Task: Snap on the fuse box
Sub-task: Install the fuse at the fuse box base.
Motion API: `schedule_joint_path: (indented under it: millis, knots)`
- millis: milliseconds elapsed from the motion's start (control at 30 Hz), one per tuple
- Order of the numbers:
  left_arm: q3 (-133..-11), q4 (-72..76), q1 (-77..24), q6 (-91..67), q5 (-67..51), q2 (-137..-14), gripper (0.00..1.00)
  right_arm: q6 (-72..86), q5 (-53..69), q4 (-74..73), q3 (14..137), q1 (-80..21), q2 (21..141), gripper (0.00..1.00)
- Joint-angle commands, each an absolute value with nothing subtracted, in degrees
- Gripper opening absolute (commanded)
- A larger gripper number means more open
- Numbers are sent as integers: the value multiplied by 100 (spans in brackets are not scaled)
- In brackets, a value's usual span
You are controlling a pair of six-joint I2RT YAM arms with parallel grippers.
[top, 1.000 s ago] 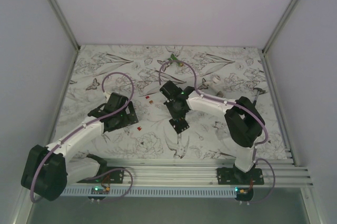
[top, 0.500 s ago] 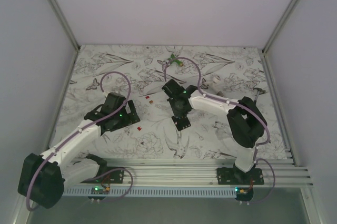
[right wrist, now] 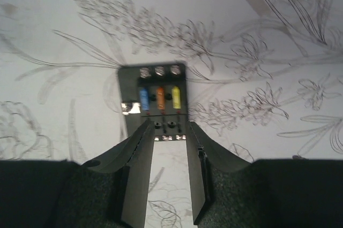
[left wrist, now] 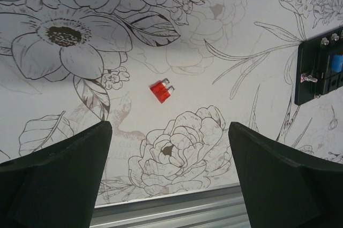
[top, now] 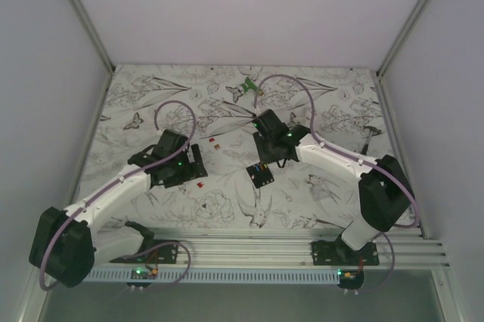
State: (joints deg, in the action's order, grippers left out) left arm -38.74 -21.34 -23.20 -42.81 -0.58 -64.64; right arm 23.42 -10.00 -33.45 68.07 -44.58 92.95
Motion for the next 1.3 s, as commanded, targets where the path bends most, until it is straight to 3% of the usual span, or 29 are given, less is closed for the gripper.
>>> schedule_joint_path:
  millis: [0, 233, 400, 567, 767, 900, 1267]
  knots:
    - [-4167, -2504, -2478, -4254, -69, -6766, 94, 2177, -932, -3143, 6417, -4207, 9172, 38]
    - [-4622, -2858, -2729, -4193, 96, -7520, 83, 2127, -924, -2866, 5941, -3884, 9025, 41]
    - [-5062, -3203, -2957, -3810, 364, -8117, 68, 2062, -946, -2634, 5699, -3743, 8683, 52]
    - [-5291, -3225, -3058, -3309, 387, -8551, 62, 2001, -940, -2425, 5374, -3616, 8452, 62]
    - [-5537, -3214, -3064, -2981, 645, -9070, 52, 1923, -955, -2291, 5075, -3540, 8189, 80]
    - [-5662, -3210, -3061, -2865, 593, -9386, 50, 1879, -983, -2230, 4914, -3471, 8009, 89]
    - [-5610, -3312, -3100, -2920, -15, -9623, 48, 1794, -948, -2123, 4637, -3279, 7829, 93]
